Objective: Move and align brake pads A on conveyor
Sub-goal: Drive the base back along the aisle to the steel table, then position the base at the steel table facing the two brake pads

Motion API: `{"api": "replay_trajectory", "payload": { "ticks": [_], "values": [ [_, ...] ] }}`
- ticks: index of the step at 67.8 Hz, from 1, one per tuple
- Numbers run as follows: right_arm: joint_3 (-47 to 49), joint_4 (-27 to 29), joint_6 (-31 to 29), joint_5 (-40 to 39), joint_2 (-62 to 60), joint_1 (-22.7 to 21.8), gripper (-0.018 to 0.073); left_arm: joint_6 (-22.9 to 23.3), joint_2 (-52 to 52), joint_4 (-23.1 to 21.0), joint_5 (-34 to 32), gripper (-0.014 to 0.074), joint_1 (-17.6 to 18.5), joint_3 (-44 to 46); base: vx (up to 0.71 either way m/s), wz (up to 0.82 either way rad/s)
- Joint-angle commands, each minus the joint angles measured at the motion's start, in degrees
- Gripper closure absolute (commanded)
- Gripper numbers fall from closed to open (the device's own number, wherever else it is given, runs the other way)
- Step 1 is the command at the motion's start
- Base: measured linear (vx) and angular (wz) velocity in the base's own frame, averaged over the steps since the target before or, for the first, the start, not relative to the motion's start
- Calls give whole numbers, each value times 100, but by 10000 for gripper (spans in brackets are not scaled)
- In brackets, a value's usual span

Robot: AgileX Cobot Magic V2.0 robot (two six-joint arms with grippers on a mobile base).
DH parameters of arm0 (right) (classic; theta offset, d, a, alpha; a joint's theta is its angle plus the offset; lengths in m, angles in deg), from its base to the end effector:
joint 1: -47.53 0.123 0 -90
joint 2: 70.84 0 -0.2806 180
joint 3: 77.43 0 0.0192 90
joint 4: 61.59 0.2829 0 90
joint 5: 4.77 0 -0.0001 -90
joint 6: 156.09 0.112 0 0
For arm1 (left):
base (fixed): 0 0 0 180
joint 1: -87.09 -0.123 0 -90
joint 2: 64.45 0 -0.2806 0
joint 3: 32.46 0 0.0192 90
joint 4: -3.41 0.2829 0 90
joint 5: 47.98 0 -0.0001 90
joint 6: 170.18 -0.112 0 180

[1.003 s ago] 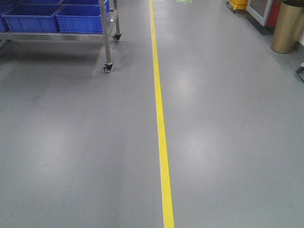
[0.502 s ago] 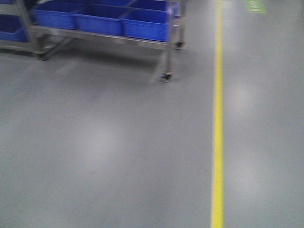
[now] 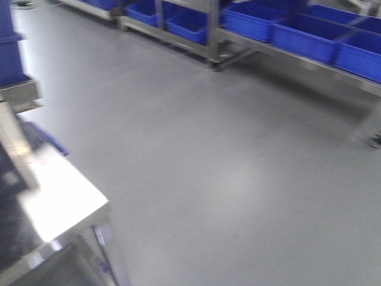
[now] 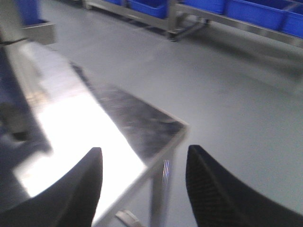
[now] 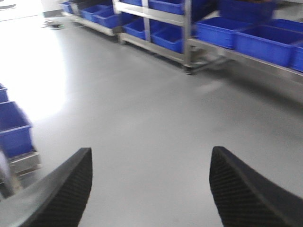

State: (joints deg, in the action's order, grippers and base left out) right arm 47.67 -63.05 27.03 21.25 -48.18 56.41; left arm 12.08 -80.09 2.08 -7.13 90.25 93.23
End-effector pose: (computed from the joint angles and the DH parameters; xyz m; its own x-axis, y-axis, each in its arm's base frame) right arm 0.1208 0.0176 0.2844 -0.2363 -0.0050 -0.9717 -0.1362 0.9903 0.0280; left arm 0.0934 -0.0069 0.2738 -0.3578 -0.0373 -0.9330 0.0490 0.9971 -0.0586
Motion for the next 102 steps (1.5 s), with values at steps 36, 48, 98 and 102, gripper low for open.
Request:
{"api": "replay_trajectory", "payload": {
  "ticks": [36, 48, 98, 102],
  "values": [
    [149, -42, -2, -424, 63, -26, 54, 22, -63, -31, -377, 225, 19, 137, 22, 88],
    [149, -42, -2, -424, 63, -26, 54, 22, -63, -31, -378, 225, 19, 137, 17, 79],
    [149, -42, -2, -424, 63, -26, 54, 22, -63, -31, -378, 225, 19, 137, 7, 30],
    [149, -42, -2, -424, 63, -26, 54, 22, -63, -31, -378, 225, 19, 137, -1, -6]
  ]
}}
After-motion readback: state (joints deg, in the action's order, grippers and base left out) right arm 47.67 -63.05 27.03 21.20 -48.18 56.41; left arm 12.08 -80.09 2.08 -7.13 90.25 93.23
